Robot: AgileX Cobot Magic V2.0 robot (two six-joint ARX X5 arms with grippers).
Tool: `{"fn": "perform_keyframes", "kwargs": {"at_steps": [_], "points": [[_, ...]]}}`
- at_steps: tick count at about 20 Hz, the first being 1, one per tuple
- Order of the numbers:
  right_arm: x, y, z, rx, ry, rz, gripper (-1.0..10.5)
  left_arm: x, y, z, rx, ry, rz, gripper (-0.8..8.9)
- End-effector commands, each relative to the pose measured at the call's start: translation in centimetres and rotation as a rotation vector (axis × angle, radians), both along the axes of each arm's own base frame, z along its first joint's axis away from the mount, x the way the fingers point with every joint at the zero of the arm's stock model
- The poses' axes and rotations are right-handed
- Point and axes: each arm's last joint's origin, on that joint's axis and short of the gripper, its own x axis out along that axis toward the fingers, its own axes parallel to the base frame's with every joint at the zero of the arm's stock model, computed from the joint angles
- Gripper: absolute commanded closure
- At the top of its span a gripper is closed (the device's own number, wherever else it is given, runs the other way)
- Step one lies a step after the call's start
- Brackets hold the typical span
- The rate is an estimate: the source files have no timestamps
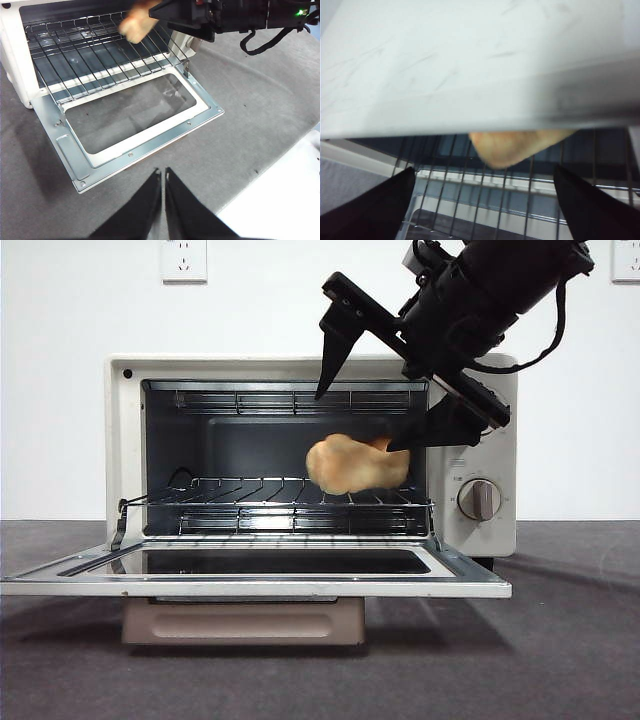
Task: The left arm flap open the oven, the right arm pick bread and place it into oven, the left arm flap close the oven
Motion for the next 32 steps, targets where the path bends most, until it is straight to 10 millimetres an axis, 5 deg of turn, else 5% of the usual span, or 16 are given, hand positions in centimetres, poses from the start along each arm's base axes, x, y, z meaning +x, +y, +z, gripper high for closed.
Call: {"fn": "perform_keyframes", "kwargs": {"at_steps": [1,8,15,21,25,32], "points": [[0.1,0.3,0.4,0.014,-0.010,0.038,5.0,-0.1,0.0,0.7,-0.030,-0.013,0.002,7.97],[-0.8,0.6,0.9,0.036,0.017,0.113,5.0,-0.1,0.1,0.7,-0.030,-0.013,0.023,7.97],[-4.5,-1.1,3.2,-0.023,0.092,0.258,5.0,1.5,-0.7,0.2,0.055,0.018,0.192,7.98],[-9.1,-4.6,6.1,-0.144,0.048,0.360,5.1,5.7,-3.8,-1.4,0.189,0.136,0.180,7.99],[-12.7,-7.5,7.6,-0.205,-0.005,0.405,5.1,9.3,-4.8,-2.4,0.118,0.217,0.124,7.99],[-18.1,-11.8,9.1,-0.201,-0.096,0.416,5.1,14.9,-1.1,-4.8,-0.015,0.389,0.233,7.99]]}}
